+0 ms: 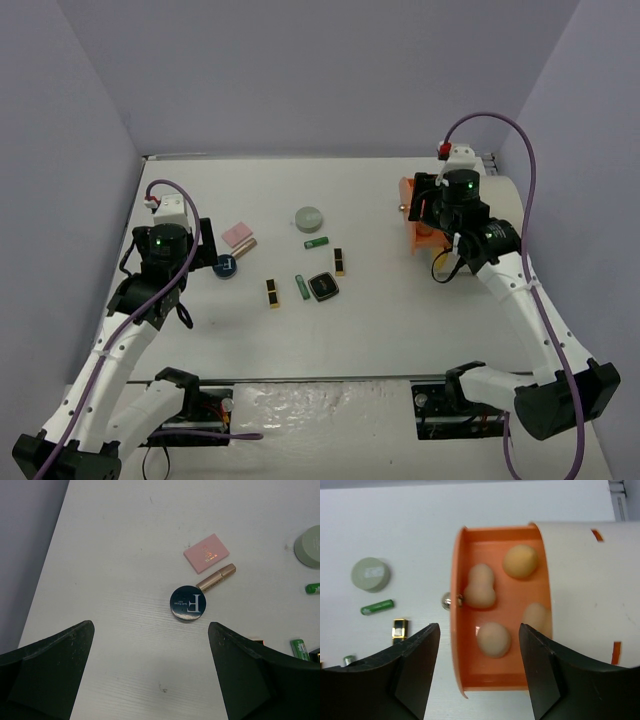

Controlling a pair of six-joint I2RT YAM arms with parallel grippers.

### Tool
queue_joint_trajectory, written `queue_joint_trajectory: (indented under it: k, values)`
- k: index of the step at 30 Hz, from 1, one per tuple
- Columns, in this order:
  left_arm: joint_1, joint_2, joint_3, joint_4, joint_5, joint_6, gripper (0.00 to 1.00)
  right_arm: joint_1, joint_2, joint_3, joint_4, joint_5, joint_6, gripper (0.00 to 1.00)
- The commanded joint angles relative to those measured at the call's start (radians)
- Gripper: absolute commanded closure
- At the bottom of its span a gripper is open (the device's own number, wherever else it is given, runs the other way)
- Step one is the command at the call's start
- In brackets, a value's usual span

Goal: Organize the makeup

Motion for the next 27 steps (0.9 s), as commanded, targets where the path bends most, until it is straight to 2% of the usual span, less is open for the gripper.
queue_joint_trajectory:
  k: [1,5,10,18,27]
  values:
    - [0.007,0.005,0.035,0.031,0.004,-0.012,0.03,0.049,0.072,0.152,0.087,-0.096,-0.033,0.39]
    - [0.007,0.006,0.035,0.029,-0.005,-0.011,0.03,0.165,0.172,0.227,0.086,-0.009,-0.038,0.39]
    - [0.007,0.006,0.037,0.028,-0.006,-0.011,0.03,0.194,0.28,0.252,0.086,0.045,0.013,0.39]
    - [0.007,0.006,0.038,0.028,0.0,-0.011,0.03,0.193,0.352,0.221,0.087,0.224,0.061,0.39]
    - [0.007,0.004,0.038,0.028,0.0,-0.011,0.03,0.129,0.357,0.191,0.081,0.258,0.082,0.39]
